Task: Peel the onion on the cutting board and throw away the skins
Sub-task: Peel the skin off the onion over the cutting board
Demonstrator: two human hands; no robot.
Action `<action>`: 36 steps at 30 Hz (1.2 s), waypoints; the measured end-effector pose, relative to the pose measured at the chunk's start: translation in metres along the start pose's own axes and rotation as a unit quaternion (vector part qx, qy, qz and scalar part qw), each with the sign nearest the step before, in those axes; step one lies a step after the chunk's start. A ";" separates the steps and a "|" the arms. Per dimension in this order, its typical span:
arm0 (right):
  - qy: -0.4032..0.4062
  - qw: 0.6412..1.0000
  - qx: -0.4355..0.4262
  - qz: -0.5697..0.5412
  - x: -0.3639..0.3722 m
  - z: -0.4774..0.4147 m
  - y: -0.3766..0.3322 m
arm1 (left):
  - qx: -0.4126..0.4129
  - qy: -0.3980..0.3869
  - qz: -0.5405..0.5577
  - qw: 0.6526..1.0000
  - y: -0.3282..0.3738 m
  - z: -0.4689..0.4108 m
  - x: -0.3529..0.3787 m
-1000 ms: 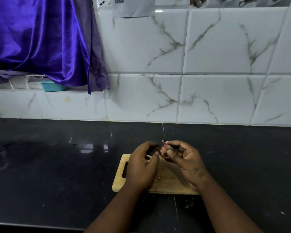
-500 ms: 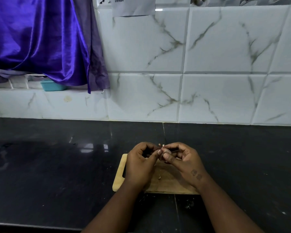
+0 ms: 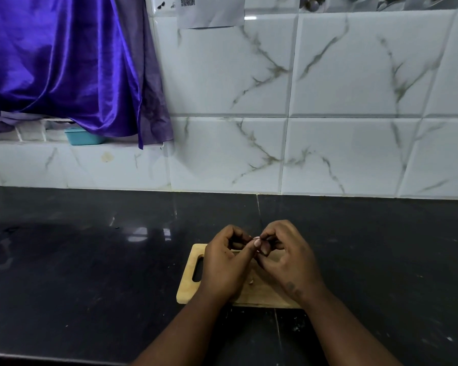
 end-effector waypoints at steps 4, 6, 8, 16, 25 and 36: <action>-0.008 0.999 0.003 -0.043 0.000 0.000 -0.001 | 0.015 0.019 0.073 0.997 0.004 -0.001 -0.001; -0.013 0.996 0.039 -0.078 -0.001 -0.001 0.000 | 0.016 0.016 0.091 0.996 0.003 -0.002 -0.002; -0.016 0.992 0.071 -0.102 -0.002 -0.001 0.000 | 0.015 0.010 0.095 0.995 0.002 -0.003 -0.001; -0.005 0.993 0.048 -0.111 -0.001 -0.002 0.001 | -0.017 0.008 0.181 0.983 -0.007 -0.006 0.000; 0.001 0.974 0.053 -0.219 -0.001 -0.003 0.004 | -0.066 -0.006 0.214 0.974 -0.010 -0.008 0.001; -0.028 0.942 0.093 -0.322 -0.006 -0.005 0.012 | -0.012 -0.020 -0.159 0.987 -0.010 -0.004 -0.004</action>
Point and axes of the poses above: each hand's wrist, its own z-axis away from the middle knuckle, its own x-axis out of the palm, y = z × x, the point moved 1 cm from there along -z, towards the middle knuckle, and after that the axes turned 7 degrees about -y, right-handed, at the moved point
